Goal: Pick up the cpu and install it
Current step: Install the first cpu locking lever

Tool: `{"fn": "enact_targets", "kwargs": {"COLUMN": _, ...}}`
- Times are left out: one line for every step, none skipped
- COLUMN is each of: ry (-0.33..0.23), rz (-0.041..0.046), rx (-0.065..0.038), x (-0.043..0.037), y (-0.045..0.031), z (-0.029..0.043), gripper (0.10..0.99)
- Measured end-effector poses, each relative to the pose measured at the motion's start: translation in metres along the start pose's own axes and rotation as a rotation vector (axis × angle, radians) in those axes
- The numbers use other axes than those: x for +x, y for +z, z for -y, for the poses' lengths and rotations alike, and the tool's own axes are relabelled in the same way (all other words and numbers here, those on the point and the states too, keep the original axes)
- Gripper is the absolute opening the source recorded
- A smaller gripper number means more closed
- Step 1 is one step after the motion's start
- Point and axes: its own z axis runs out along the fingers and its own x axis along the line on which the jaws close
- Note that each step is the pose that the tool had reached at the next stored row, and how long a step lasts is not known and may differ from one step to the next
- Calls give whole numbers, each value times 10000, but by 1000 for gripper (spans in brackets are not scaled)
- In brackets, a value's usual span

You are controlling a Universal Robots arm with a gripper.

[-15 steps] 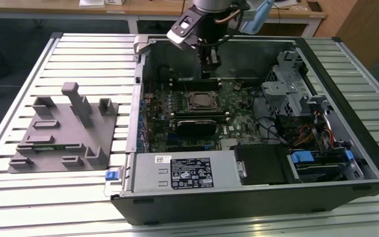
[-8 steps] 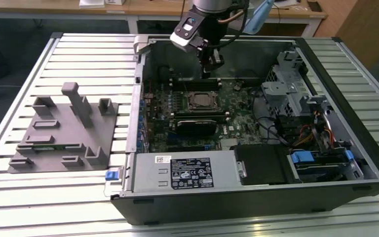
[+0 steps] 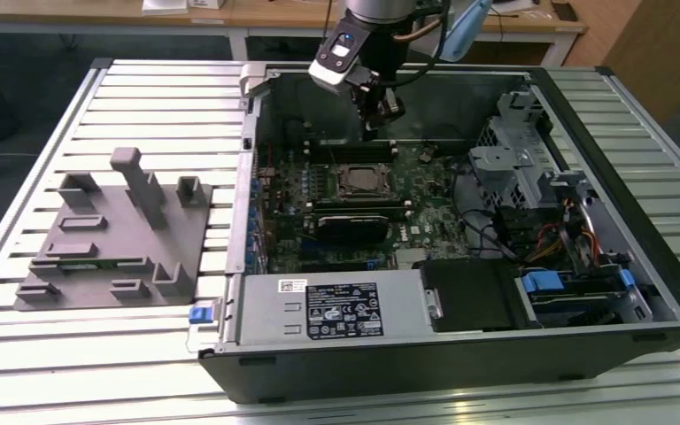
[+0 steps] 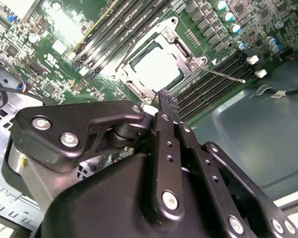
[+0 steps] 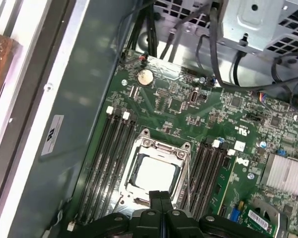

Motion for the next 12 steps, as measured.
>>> {"fn": "enact_targets", "kwargs": {"ry": -65, "rz": -2, "rx": -1, "x": 0, "y": 0, "z": 0, "gripper": 106}}
{"fn": "enact_targets", "kwargs": {"ry": -128, "rz": -4, "rx": -3, "x": 0, "y": 0, "z": 0, "gripper": 106}}
{"fn": "enact_targets", "kwargs": {"ry": -194, "rz": -6, "rx": -4, "x": 0, "y": 0, "z": 0, "gripper": 106}}
{"fn": "enact_targets", "kwargs": {"ry": -262, "rz": -8, "rx": -5, "x": 0, "y": 0, "z": 0, "gripper": 106}}
{"fn": "enact_targets", "kwargs": {"ry": -329, "rz": -10, "rx": -7, "x": 0, "y": 0, "z": 0, "gripper": 106}}
{"fn": "enact_targets", "kwargs": {"ry": -397, "rz": -12, "rx": -8, "x": 0, "y": 0, "z": 0, "gripper": 106}}
{"fn": "enact_targets", "kwargs": {"ry": -457, "rz": -14, "rx": -9, "x": 0, "y": 0, "z": 0, "gripper": 106}}
{"fn": "enact_targets", "kwargs": {"ry": -521, "rz": -16, "rx": -10, "x": 0, "y": 0, "z": 0, "gripper": 106}}
{"fn": "enact_targets", "kwargs": {"ry": -581, "rz": -18, "rx": -12, "x": 0, "y": 0, "z": 0, "gripper": 106}}
{"fn": "enact_targets", "kwargs": {"ry": -642, "rz": -20, "rx": -13, "x": 0, "y": 0, "z": 0, "gripper": 106}}
{"fn": "enact_targets", "kwargs": {"ry": -704, "rz": -22, "rx": -14, "x": 0, "y": 0, "z": 0, "gripper": 106}}
{"fn": "enact_targets", "kwargs": {"ry": -763, "rz": -24, "rx": -15, "x": 0, "y": 0, "z": 0, "gripper": 106}}
